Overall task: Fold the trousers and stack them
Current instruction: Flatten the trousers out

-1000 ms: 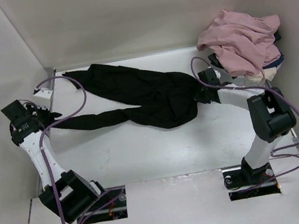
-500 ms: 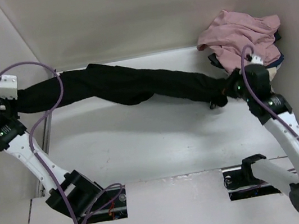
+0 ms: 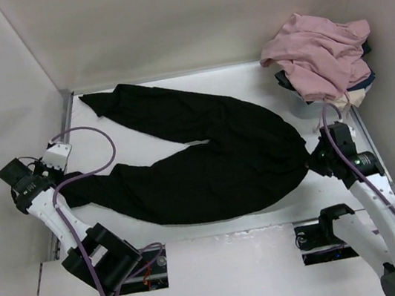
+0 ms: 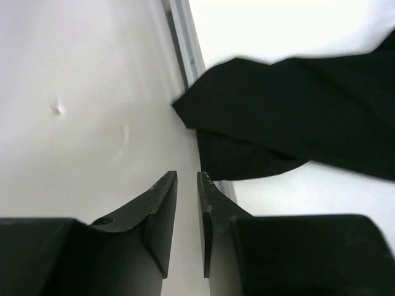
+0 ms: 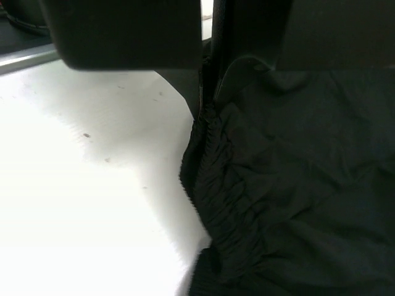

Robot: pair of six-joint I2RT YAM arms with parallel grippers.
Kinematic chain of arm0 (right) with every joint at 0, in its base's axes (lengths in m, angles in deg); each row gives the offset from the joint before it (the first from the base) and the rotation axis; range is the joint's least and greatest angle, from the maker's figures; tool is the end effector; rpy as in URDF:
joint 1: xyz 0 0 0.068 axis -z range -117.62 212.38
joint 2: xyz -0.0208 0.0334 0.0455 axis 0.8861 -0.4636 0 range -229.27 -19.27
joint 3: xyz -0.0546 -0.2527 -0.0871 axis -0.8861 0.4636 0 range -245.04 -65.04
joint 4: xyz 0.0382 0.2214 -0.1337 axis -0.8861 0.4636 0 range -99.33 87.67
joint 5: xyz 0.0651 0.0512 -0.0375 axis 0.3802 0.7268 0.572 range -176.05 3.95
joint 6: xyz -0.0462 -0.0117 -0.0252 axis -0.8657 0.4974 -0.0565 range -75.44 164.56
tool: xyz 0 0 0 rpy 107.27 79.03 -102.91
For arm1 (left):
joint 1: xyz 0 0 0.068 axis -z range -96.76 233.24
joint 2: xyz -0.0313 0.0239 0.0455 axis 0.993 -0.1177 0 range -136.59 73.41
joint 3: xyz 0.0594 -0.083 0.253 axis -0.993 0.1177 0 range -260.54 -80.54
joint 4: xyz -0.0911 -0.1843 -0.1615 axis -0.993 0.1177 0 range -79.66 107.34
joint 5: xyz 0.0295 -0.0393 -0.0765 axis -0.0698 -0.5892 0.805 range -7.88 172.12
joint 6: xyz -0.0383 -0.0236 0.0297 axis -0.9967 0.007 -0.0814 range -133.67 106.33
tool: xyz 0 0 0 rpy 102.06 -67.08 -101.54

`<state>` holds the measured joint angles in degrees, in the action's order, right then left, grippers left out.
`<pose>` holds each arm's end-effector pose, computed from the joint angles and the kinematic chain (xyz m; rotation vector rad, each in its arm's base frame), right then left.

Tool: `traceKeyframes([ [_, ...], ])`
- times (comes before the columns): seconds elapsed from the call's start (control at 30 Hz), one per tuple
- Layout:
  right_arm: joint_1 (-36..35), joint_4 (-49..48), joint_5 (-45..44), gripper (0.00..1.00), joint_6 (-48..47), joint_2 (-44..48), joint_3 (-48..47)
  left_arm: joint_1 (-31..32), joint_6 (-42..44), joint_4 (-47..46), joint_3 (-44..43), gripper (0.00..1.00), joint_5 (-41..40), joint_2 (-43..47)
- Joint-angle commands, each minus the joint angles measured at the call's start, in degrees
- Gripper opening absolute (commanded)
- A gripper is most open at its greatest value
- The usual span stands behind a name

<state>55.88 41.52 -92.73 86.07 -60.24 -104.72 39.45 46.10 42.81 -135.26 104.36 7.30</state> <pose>0.1336 0.0110 0.2548 0.7946 2.3542 0.2140 0.1842 0.1579 0.2912 0.5121 2.2588 0.4918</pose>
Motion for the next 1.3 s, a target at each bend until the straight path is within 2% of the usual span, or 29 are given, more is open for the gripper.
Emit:
traceKeyframes([
  [0.0, 1.88, 3.90, -3.34, 0.00, 1.46, 1.33, -2.59, -1.34, 9.31, -0.56, 1.02, 0.22, -1.50, 0.54],
  [0.03, 2.32, 4.69, -3.95, 0.00, 1.72, 1.42, -2.94, -1.43, 9.58, -0.22, 1.02, 0.25, -1.50, 0.54],
  [0.1, 2.59, 5.75, -5.71, 0.08, 1.99, 1.51, -3.30, -1.34, 9.49, 0.14, 0.49, 0.36, -1.24, 0.63],
  [0.17, 2.59, 7.32, -7.90, 0.24, 2.78, 1.94, -3.91, -1.34, 8.18, 0.23, -0.73, 0.46, -0.71, 0.72],
  [0.2, 2.51, 8.46, -9.74, 0.35, 3.30, 2.47, -4.35, -1.08, 6.78, 0.14, -1.78, 0.50, -0.10, 0.63],
  [0.23, 2.42, 9.69, -11.76, 0.38, 3.74, 3.17, -4.96, -1.08, 4.85, 0.05, -3.10, 0.53, 0.78, 0.37],
  [0.3, 2.24, 12.42, -16.15, 0.39, 4.53, 4.84, -6.80, 1.10, 0.46, -0.47, -6.00, 0.56, 2.53, -0.94],
  [0.4, 0.49, 15.06, -22.31, 0.38, 5.68, 7.92, -10.75, 9.53, -6.48, -1.53, -11.79, 0.58, 1.85, -5.59],
  [0.47, -2.49, 14.37, -24.34, 0.42, 5.33, 8.71, -12.43, 16.29, -11.23, -3.98, -15.66, 0.59, -0.52, -10.16],
  [0.6, -11.53, 7.01, -23.48, 0.48, 2.78, 2.85, -11.21, 26.32, -19.84, -8.12, -26.19, 0.63, -5.27, -24.28],
  [0.77, -21.13, -4.33, -22.68, 0.52, 1.29, -7.18, -12.79, 30.91, -34.17, -9.00, -48.07, 0.62, -6.59, -45.83],
  [0.83, -22.28, -8.03, -21.72, 0.53, -0.29, -9.73, -13.31, 32.48, -35.51, -10.05, -53.53, 0.62, -9.04, -51.98],
  [0.97, -19.83, -10.95, -18.38, 0.56, -1.44, -14.21, -13.49, 34.95, -30.95, -12.25, -58.12, 0.65, -12.74, -61.05],
  [1.07, -18.07, -10.51, -18.98, 0.58, 0.92, -16.68, -13.41, 35.22, -29.36, -13.66, -62.16, 0.67, -15.20, -67.20],
  [1.27, -12.88, -5.59, -17.15, 0.61, 4.63, -23.35, -13.93, 35.92, -26.55, -9.45, -72.97, 0.68, -17.22, -79.07],
])
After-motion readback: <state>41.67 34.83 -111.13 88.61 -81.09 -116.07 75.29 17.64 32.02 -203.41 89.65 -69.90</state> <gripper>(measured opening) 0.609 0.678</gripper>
